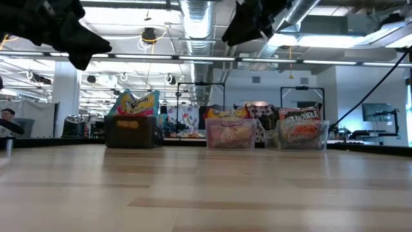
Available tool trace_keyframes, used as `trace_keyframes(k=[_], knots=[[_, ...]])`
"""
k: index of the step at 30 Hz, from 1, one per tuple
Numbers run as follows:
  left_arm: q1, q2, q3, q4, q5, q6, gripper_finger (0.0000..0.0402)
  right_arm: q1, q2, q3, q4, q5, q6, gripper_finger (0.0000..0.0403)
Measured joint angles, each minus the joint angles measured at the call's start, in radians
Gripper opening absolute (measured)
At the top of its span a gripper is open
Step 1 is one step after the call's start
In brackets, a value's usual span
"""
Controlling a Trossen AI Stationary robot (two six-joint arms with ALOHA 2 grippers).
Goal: Sort Maruchan noodles
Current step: Return to Home Position
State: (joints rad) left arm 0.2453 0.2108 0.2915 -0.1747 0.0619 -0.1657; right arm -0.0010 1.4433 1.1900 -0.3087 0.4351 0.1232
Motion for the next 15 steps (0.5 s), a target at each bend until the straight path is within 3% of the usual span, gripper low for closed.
trace_keyframes(k=[15], knots=[[-0.004, -0.176, -0.166, 0.078, 0.039, 0.016, 0.0051, 0.0, -0.008, 0.0, 0.015, 0.0, 0.001, 0.0191]])
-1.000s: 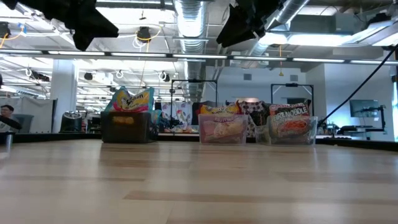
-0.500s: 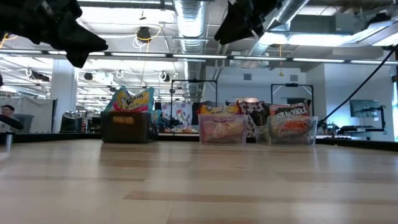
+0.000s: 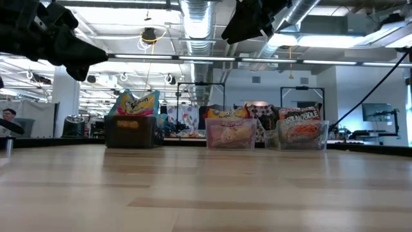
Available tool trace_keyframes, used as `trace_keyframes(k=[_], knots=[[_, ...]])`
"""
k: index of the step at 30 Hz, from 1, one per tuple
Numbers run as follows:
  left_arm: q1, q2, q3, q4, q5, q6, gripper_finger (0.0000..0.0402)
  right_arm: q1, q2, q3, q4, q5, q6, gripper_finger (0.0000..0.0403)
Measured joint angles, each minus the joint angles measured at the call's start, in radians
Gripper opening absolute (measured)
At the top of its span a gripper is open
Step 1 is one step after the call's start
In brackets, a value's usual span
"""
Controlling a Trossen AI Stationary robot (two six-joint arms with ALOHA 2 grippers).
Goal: Sort Maruchan noodles
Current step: Return to Home Position
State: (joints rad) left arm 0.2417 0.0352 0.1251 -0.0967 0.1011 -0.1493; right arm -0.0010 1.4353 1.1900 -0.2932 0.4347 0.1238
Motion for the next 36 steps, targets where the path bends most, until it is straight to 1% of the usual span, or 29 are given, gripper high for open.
trace_keyframes(k=[3, 5, 7, 10, 14, 18, 22, 26, 31, 36], knots=[[0.0, -0.028, -0.023, 0.008, 0.004, 0.008, 0.0051, 0.0, -0.016, -0.001, -0.009, -0.003, 0.0, 0.0191], [0.0, -0.035, -0.05, 0.025, 0.013, 0.013, 0.0051, 0.0, -0.04, 0.008, -0.011, -0.023, 0.001, 0.0191], [0.0, -0.032, -0.078, 0.047, 0.017, 0.001, 0.0051, 0.0, -0.071, 0.026, -0.048, -0.048, 0.001, 0.0191], [0.0, -0.028, -0.103, 0.116, 0.01, -0.002, 0.0051, 0.0, -0.119, 0.061, -0.104, -0.052, -0.001, 0.0191], [0.0, -0.032, -0.112, 0.149, 0.007, 0.032, 0.0051, -0.002, -0.207, 0.072, -0.19, -0.054, -0.001, 0.0191], [0.0, -0.028, -0.113, 0.131, -0.009, 0.033, 0.0051, -0.002, -0.318, 0.072, -0.282, -0.077, 0.001, 0.0191], [0.0, -0.029, -0.113, 0.134, -0.01, 0.033, 0.0051, 0.006, -0.432, 0.058, -0.387, -0.075, 0.008, 0.0191], [0.0, -0.029, -0.113, 0.133, -0.019, 0.033, 0.0051, 0.022, -0.583, -0.071, -0.379, -0.058, 0.051, 0.0191], [0.0, -0.029, -0.113, 0.133, -0.027, 0.033, 0.0051, 0.051, -0.775, -0.309, -0.239, -0.043, 0.138, 0.0191], [0.0, -0.029, -0.113, 0.124, -0.073, 0.034, 0.0051, 0.092, -0.92, -0.498, -0.107, -0.044, 0.141, 0.0191]])
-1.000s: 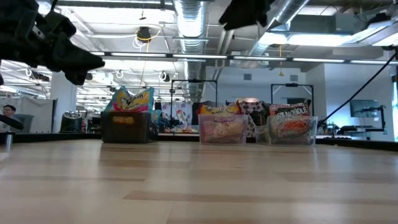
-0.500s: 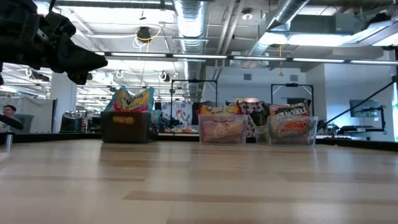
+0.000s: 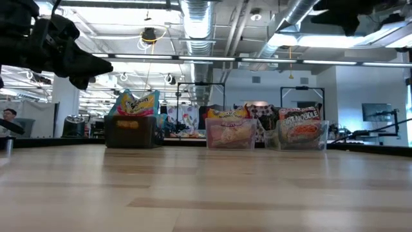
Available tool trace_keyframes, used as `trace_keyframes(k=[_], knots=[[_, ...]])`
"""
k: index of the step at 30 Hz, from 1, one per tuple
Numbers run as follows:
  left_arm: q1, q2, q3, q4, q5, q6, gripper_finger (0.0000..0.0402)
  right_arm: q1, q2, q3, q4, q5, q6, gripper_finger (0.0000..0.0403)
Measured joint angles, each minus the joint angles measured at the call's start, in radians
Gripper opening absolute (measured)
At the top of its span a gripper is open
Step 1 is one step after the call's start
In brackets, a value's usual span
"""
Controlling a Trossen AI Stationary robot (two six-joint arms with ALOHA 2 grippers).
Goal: Sort Maruchan noodles
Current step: Return to Home Position
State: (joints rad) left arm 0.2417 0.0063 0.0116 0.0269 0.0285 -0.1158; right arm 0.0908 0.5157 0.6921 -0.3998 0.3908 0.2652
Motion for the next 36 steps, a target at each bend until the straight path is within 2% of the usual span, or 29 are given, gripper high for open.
trace_keyframes(k=[9, 17, 24, 36], knots=[[0.0, 0.0, 0.0, -0.006, -0.029, 0.0, 0.0051, 0.054, -0.159, -0.235, 0.137, 0.001, -0.012, 0.0191], [0.0, 0.0, 0.0, -0.006, -0.029, 0.0, 0.0051, 0.053, -0.235, -0.411, 0.272, 0.001, -0.064, 0.0191], [0.0, 0.0, 0.0, -0.006, -0.029, 0.0, 0.0051, 0.053, -0.284, -0.504, 0.292, 0.0, -0.063, 0.0191], [0.0, 0.0, 0.0, -0.006, -0.028, 0.013, 0.0051, 0.053, -0.403, -0.62, 0.35, -0.08, -0.131, 0.0191]])
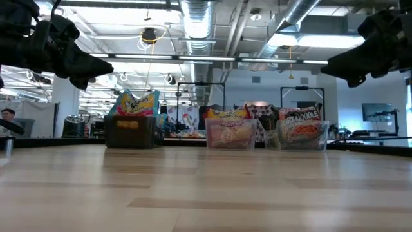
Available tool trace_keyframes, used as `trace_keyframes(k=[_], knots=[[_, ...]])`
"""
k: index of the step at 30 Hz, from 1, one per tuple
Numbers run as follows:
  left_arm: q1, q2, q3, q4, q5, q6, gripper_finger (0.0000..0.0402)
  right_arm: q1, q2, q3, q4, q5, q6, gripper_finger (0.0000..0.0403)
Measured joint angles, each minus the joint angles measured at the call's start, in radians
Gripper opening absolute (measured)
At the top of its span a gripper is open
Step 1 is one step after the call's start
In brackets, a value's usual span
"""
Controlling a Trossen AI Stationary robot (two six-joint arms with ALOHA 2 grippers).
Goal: Sort Maruchan noodles
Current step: Return to Home Position
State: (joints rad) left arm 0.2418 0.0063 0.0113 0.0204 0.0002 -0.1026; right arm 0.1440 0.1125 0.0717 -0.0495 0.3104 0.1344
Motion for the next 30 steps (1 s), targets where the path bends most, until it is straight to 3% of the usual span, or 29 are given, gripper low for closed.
trace_keyframes(k=[7, 18, 30], knots=[[0.0, 0.0, 0.0, 0.0, 0.002, 0.173, 0.0051, -0.002, -0.066, -0.033, 0.03, -0.106, -0.081, 0.0191], [0.0, 0.0, 0.0, -0.003, -0.007, 0.262, 0.0051, -0.002, -0.072, -0.041, 0.031, -0.181, -0.118, 0.0191], [0.0, 0.0, 0.0, -0.003, -0.013, 0.189, 0.0051, -0.002, -0.072, -0.042, 0.03, -0.181, -0.117, 0.0191]])
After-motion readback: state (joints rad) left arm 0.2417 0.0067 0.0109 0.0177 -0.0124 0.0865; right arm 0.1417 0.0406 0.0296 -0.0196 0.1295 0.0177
